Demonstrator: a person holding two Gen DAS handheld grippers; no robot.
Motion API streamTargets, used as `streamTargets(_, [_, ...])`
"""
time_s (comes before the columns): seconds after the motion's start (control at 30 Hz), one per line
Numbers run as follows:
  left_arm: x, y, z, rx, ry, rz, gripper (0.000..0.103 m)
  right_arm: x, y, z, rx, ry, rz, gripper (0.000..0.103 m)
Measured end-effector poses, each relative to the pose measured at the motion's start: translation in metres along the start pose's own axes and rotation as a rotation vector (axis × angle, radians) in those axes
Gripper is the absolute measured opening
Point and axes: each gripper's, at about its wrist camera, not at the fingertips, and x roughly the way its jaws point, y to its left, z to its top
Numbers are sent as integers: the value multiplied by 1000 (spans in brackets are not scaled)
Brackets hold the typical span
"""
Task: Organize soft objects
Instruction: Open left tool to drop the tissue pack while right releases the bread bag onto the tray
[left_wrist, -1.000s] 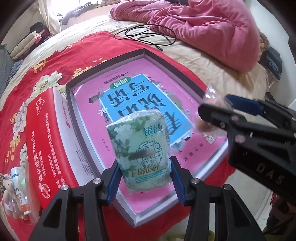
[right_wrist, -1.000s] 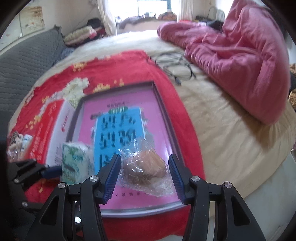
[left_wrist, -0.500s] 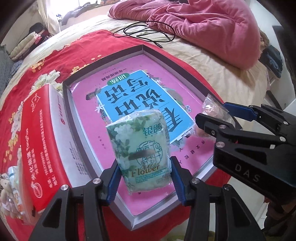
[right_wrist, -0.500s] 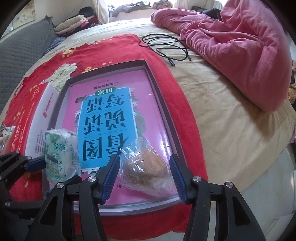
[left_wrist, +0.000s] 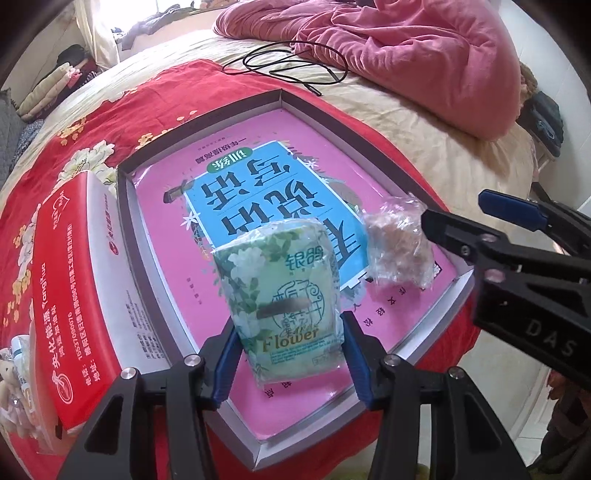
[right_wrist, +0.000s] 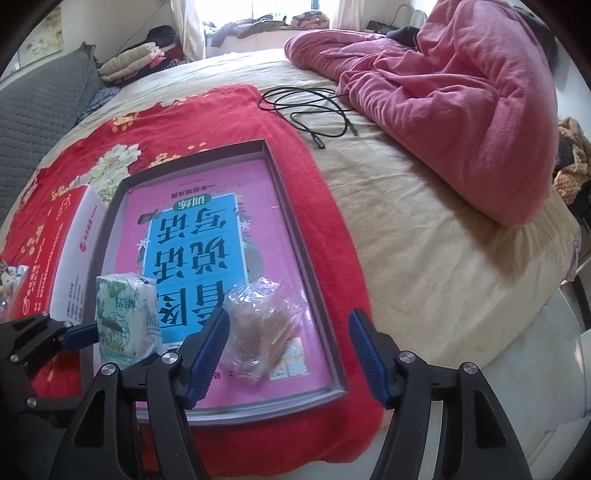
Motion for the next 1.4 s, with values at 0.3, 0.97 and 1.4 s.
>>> streamTargets(0.3, [-3,1,0,10,-11,19,58,-4,-2,-1,14,-7,-17,69])
streamTargets(0.97, [-55,17,-5,-11,-104,-54,72,-23,-1,1,55,-49,-25,76])
streamTargets(1.4, [-99,40,-22,-70,-158,-29,76,-47,16,0,9,-83,-29,76])
